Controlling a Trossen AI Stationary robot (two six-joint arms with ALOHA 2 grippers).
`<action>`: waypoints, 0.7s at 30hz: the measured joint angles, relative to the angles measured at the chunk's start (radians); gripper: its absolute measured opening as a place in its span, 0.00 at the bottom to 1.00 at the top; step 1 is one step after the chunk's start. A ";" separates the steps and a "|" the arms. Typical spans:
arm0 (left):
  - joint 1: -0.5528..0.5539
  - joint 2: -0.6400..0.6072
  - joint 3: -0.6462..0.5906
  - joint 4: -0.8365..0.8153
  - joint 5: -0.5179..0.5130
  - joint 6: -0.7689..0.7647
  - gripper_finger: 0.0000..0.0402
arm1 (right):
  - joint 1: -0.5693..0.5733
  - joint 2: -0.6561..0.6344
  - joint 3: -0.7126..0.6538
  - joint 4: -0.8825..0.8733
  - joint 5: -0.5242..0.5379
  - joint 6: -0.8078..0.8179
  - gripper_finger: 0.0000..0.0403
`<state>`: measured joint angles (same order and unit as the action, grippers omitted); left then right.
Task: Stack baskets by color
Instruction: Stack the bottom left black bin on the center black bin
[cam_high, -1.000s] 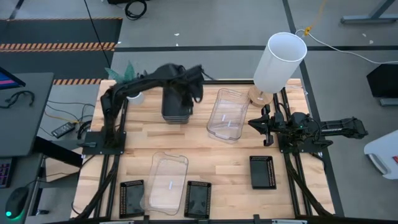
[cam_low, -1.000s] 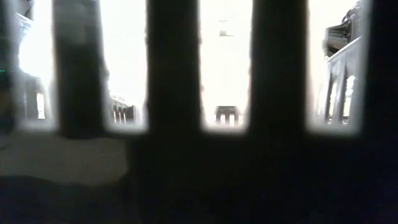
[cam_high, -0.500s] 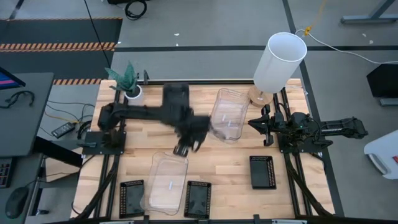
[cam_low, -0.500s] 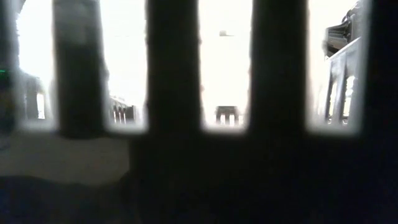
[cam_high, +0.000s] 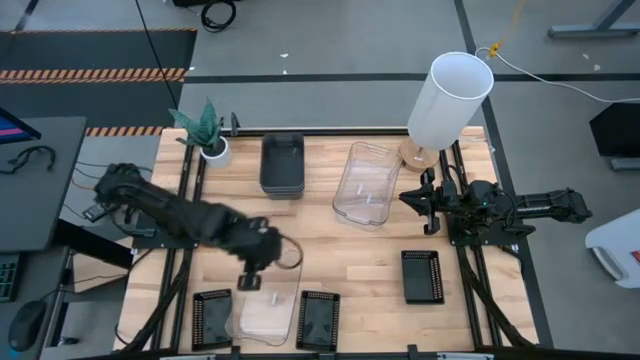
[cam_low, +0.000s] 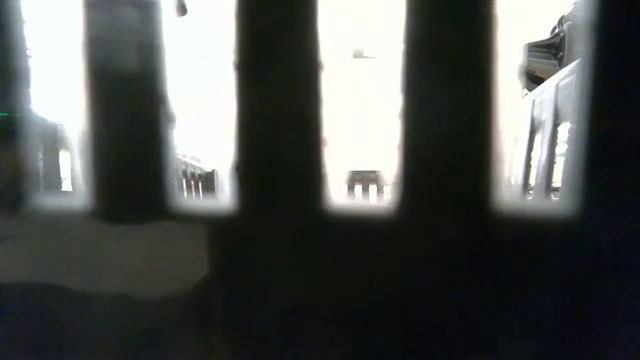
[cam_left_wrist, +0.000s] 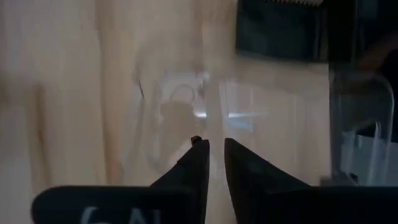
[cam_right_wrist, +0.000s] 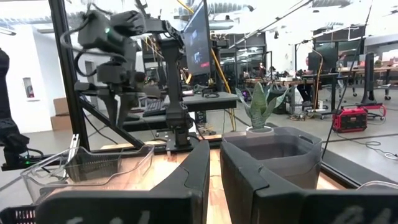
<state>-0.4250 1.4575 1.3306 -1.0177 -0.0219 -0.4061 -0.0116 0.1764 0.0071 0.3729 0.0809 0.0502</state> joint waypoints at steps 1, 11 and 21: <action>-0.031 -0.015 -0.016 -0.018 -0.010 -0.051 0.13 | 0.000 0.000 0.000 -0.001 0.000 0.000 0.11; -0.332 -0.085 -0.151 -0.197 -0.054 -0.531 0.12 | 0.000 0.000 0.000 0.000 0.000 0.000 0.11; -0.486 -0.083 -0.268 -0.193 -0.057 -0.739 0.34 | 0.000 0.000 0.000 -0.001 0.000 0.000 0.11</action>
<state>-0.9115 1.3743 1.0630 -1.2105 -0.0785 -1.1446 -0.0116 0.1764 0.0071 0.3721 0.0807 0.0501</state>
